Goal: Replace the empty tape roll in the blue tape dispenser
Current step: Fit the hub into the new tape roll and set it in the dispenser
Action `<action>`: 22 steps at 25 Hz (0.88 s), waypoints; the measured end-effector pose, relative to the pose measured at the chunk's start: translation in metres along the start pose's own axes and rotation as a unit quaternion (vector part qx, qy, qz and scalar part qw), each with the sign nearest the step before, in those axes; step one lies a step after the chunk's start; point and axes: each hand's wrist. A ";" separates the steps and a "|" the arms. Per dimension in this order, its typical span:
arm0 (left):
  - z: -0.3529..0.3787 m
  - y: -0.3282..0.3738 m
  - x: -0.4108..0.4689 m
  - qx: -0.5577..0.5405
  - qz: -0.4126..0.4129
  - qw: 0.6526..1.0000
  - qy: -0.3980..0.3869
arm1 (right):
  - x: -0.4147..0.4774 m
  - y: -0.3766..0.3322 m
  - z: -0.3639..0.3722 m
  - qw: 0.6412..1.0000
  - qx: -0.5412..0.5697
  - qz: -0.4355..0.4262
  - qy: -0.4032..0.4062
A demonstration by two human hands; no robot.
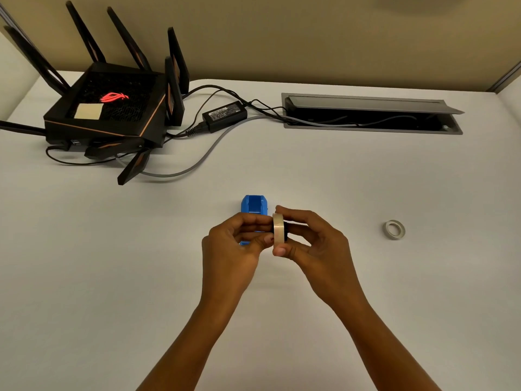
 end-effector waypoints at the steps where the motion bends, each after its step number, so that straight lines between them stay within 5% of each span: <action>1: 0.001 0.001 -0.001 0.004 0.007 1.000 0.003 | 0.000 0.000 0.000 1.000 0.012 0.007 0.004; 22: 0.009 0.006 -0.003 0.034 0.043 0.998 0.020 | -0.001 0.006 0.010 0.992 0.077 0.006 0.101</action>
Point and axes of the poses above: each hand's wrist, its own x-axis towards the middle knuckle, its own z-axis out of the palm, y = z × x, and after that the axes turned 14 degrees about y, right-handed
